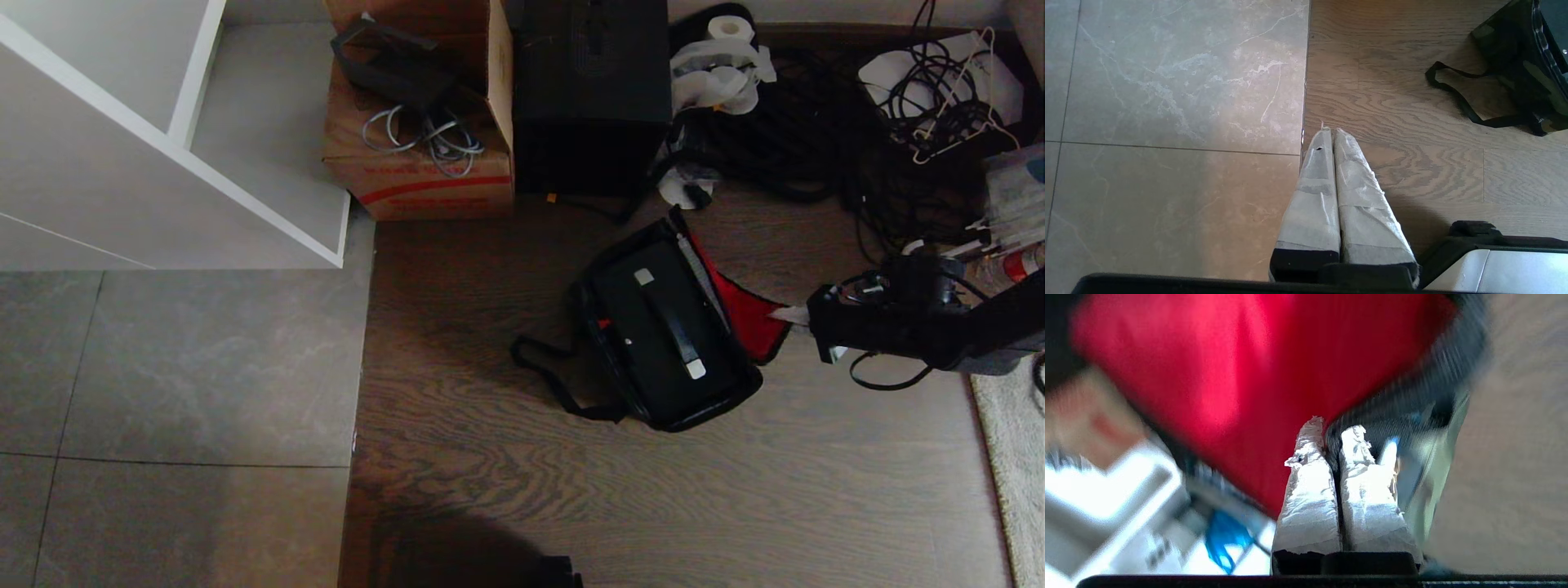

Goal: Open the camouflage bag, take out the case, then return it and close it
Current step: Close the top of the storage box

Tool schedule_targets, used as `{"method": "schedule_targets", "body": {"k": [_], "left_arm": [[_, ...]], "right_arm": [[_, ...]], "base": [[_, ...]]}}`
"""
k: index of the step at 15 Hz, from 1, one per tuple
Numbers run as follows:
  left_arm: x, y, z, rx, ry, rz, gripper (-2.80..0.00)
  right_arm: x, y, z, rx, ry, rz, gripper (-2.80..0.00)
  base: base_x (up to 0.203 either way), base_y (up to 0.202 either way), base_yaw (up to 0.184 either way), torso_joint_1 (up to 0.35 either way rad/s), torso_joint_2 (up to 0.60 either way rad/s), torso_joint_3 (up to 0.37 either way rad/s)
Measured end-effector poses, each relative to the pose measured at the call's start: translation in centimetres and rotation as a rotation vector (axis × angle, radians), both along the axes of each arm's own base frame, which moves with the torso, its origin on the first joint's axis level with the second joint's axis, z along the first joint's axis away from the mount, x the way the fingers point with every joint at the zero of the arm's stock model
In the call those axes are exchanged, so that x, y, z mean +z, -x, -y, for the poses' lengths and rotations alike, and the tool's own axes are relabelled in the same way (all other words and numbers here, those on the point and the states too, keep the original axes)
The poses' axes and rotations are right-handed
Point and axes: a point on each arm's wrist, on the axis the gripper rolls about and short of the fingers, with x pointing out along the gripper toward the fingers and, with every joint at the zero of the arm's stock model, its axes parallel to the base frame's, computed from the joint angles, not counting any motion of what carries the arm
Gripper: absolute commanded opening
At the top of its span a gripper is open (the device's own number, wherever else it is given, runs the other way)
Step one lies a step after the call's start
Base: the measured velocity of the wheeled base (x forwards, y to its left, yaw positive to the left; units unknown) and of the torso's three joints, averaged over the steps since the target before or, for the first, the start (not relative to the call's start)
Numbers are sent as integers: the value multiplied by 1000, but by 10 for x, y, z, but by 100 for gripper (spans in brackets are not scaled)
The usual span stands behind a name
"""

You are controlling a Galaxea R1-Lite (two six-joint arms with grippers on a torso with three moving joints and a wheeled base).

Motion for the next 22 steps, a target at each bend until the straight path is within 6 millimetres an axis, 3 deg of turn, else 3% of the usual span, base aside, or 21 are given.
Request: {"method": "schedule_targets", "body": {"k": [6, 10, 17, 22], "left_arm": [[0, 0, 0, 0, -1, 0, -280], [0, 0, 0, 0, 0, 0, -280], [0, 0, 0, 0, -1, -1, -280], [0, 0, 0, 0, 0, 0, -280]], "right_arm": [[2, 47, -40, 270, 132, 79, -280], [9, 57, -48, 356, 165, 142, -280], [-3, 82, -67, 469, 205, 145, -280], [-4, 88, -75, 506, 224, 156, -280]], "base": [[0, 0, 0, 0, 0, 0], [0, 0, 0, 0, 0, 0], [0, 0, 0, 0, 0, 0], [0, 0, 0, 0, 0, 0]]}}
